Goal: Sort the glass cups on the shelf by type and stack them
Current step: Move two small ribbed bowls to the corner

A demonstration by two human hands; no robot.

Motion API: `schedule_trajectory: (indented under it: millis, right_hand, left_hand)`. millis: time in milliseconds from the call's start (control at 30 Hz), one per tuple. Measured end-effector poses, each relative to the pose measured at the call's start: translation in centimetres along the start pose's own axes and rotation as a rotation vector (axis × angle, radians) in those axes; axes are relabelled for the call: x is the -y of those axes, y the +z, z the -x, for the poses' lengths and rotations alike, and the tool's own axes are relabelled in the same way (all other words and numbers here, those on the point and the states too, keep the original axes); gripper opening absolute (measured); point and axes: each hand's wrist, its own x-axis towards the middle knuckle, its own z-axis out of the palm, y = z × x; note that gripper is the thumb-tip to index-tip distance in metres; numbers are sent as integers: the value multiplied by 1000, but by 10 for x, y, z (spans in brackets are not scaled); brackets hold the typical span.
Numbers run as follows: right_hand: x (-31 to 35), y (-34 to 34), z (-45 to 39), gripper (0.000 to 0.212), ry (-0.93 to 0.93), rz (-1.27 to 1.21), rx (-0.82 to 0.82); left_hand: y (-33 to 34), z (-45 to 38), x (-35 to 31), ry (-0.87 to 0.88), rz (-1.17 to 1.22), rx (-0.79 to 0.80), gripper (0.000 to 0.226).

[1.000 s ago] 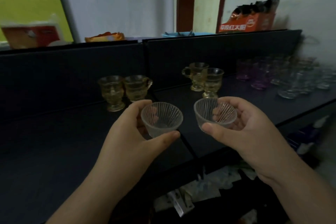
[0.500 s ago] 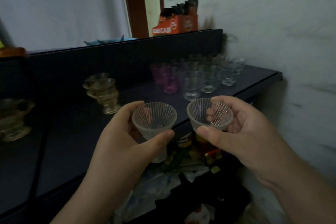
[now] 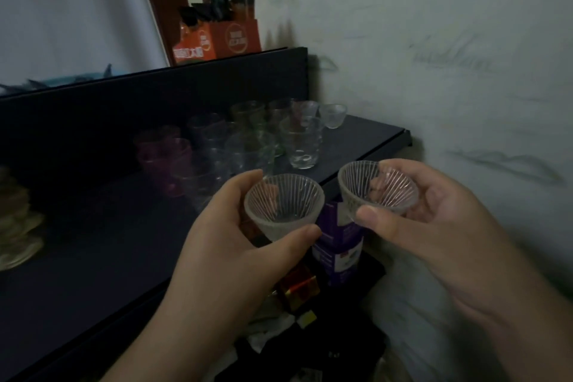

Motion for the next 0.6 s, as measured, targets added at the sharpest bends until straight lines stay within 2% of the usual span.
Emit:
schedule_trajectory:
  millis: [167,267,400,533,600]
  right_hand:
    - [-12,-42,-45,49,-32,39,-54]
    - [-21,-68,-76,57,-40,107,-114]
    - [-34,-98,-114,58,-53,91,-180]
    - [-51,-121,-149,74,-45,89,-157]
    - [-60,-130,-170,67,-45,62,-120]
  left_hand:
    - [54,-61,9,93,5,67,83]
    - [86,-96,11,126,-20,98,85]
    - [120,-137,14,138,-46,97,84]
    - [144,-164,17,110,-94,67,85]
    - [156,-176,18,105,-152,31,86]
